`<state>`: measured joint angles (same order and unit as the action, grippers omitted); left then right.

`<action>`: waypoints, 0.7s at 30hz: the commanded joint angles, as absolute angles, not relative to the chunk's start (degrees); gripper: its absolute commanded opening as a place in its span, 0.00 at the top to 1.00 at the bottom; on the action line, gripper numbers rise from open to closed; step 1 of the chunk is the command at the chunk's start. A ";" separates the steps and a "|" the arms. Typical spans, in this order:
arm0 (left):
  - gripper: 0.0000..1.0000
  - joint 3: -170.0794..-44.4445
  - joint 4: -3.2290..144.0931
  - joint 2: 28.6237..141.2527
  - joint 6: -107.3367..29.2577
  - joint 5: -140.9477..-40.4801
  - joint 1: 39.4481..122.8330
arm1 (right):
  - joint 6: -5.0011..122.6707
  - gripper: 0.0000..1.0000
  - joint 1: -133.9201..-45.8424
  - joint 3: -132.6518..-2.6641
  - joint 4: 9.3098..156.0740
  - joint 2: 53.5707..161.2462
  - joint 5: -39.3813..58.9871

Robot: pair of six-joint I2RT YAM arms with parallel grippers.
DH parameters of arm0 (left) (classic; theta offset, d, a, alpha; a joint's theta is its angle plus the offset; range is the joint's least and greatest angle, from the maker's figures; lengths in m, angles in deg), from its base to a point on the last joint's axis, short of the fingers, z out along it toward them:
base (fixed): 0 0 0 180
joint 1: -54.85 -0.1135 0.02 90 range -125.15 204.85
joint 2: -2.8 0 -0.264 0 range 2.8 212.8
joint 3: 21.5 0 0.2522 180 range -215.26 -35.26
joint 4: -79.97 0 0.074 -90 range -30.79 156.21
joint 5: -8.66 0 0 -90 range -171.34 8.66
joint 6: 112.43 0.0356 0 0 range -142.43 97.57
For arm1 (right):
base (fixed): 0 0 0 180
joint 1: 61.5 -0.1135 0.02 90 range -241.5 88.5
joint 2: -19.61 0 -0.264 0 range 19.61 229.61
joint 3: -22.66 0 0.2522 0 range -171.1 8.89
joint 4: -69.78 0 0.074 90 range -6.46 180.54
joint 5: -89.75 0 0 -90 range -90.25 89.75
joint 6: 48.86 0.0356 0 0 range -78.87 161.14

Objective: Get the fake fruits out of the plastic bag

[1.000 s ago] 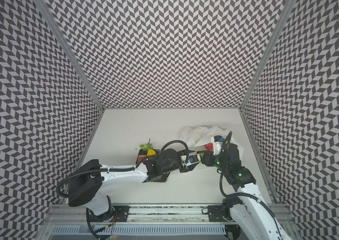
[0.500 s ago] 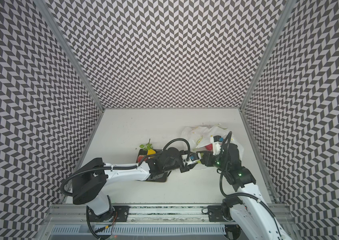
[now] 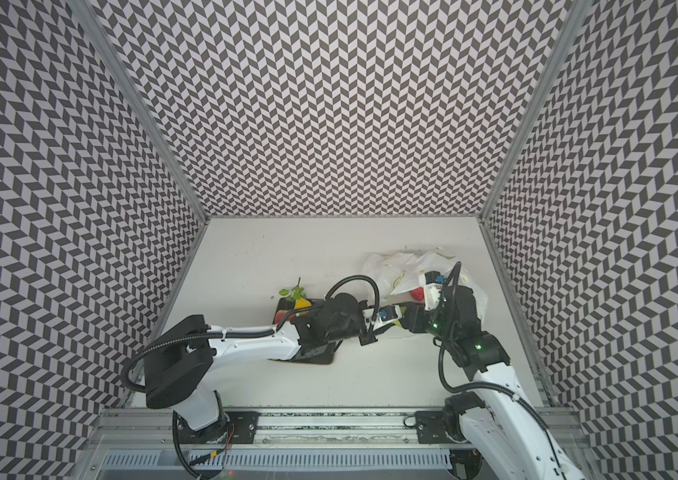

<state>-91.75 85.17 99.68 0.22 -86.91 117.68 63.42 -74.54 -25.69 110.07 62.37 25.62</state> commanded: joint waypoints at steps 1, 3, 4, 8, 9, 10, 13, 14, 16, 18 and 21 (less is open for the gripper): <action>0.84 -93.95 87.10 98.83 0.07 -88.76 117.96 | 62.95 0.42 -74.48 -27.63 107.54 63.10 26.20; 0.90 -93.47 87.26 98.38 -0.26 -88.73 117.95 | 62.97 0.37 -74.45 -28.06 107.36 63.20 26.41; 0.91 -93.24 87.39 98.13 -0.41 -88.65 117.98 | 63.10 0.34 -74.45 -28.35 107.23 63.19 26.63; 0.94 -91.77 87.88 96.78 -1.22 -88.32 117.95 | 63.59 0.23 -74.42 -29.66 106.51 62.77 27.34; 0.95 -91.44 87.92 96.37 -1.46 -88.26 117.96 | 63.80 0.19 -74.42 -30.06 106.36 62.51 27.11; 0.97 -90.97 88.01 95.95 -1.75 -88.11 117.96 | 63.81 0.14 -74.45 -30.57 106.33 62.14 26.93; 1.00 -89.73 88.26 94.50 -2.62 -87.80 117.96 | 63.76 0.05 -74.43 -32.46 106.12 60.52 25.79; 1.00 -89.24 88.22 93.90 -3.04 -87.71 117.96 | 63.72 0.03 -74.50 -33.27 106.20 59.81 25.10; 1.00 -88.20 88.59 92.78 -3.76 -87.60 117.92 | 63.50 0.01 -74.43 -34.77 106.62 59.16 24.15; 1.00 -87.03 88.84 91.56 -4.66 -87.56 117.96 | 63.39 0.01 -74.47 -36.35 107.14 58.82 23.24; 1.00 -85.30 88.24 89.36 -5.94 -86.64 118.34 | 64.02 0.01 -74.44 -37.73 106.47 57.23 24.04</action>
<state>-86.83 87.21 91.98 -4.13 -87.06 117.81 63.66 -74.54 -35.90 109.48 58.92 24.63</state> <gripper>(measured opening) 0.240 0.993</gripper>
